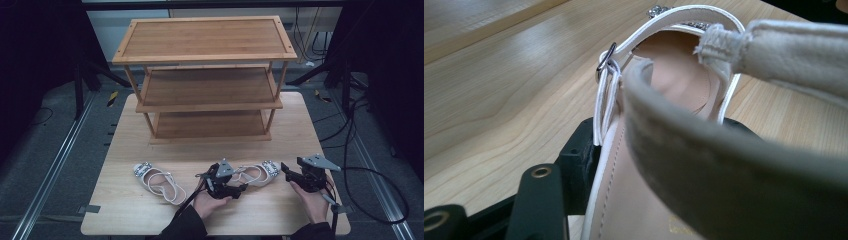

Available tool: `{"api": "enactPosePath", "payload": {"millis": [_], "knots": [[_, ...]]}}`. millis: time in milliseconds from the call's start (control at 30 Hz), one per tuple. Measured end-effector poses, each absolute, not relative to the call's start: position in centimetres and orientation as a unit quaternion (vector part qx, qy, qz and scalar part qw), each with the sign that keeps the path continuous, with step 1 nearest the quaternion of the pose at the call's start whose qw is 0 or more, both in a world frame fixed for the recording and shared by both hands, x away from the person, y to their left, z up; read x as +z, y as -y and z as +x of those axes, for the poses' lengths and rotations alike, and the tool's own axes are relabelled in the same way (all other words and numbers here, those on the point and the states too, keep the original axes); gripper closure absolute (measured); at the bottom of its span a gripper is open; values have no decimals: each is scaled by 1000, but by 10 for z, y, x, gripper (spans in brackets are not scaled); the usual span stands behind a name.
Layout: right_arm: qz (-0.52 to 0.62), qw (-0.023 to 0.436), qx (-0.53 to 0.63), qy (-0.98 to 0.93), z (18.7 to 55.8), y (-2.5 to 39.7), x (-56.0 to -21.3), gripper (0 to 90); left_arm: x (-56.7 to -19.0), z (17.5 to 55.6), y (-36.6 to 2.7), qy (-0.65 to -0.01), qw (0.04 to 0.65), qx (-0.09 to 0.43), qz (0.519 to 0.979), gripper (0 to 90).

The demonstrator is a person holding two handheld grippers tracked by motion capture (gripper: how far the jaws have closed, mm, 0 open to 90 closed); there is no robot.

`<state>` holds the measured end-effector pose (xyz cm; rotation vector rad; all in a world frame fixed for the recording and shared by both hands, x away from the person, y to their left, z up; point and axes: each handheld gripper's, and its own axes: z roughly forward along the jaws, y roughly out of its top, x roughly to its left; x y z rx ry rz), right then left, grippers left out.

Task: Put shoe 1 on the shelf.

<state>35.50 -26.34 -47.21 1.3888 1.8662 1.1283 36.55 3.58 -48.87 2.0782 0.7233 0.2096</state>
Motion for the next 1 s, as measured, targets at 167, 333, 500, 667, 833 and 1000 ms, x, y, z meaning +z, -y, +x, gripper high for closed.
{"api": "enactPosePath", "payload": {"millis": [167,333,500,667,833,1000], "knots": [[520,278,420,-690,354,266,-472,350,-478,364,-45,-304,461,90,829,386],[521,280,420,-689,354,267,-472,352,-458,363,-51,-308,473,103,819,386],[522,284,420,-686,354,269,-472,354,-421,370,-63,-318,486,139,802,386],[522,282,421,-686,353,269,-472,357,-402,388,-80,-336,484,165,791,386],[522,281,420,-687,353,269,-473,359,-404,403,-101,-362,459,181,791,386],[521,281,419,-689,354,268,-473,361,-412,420,-117,-391,437,195,787,386]]}}
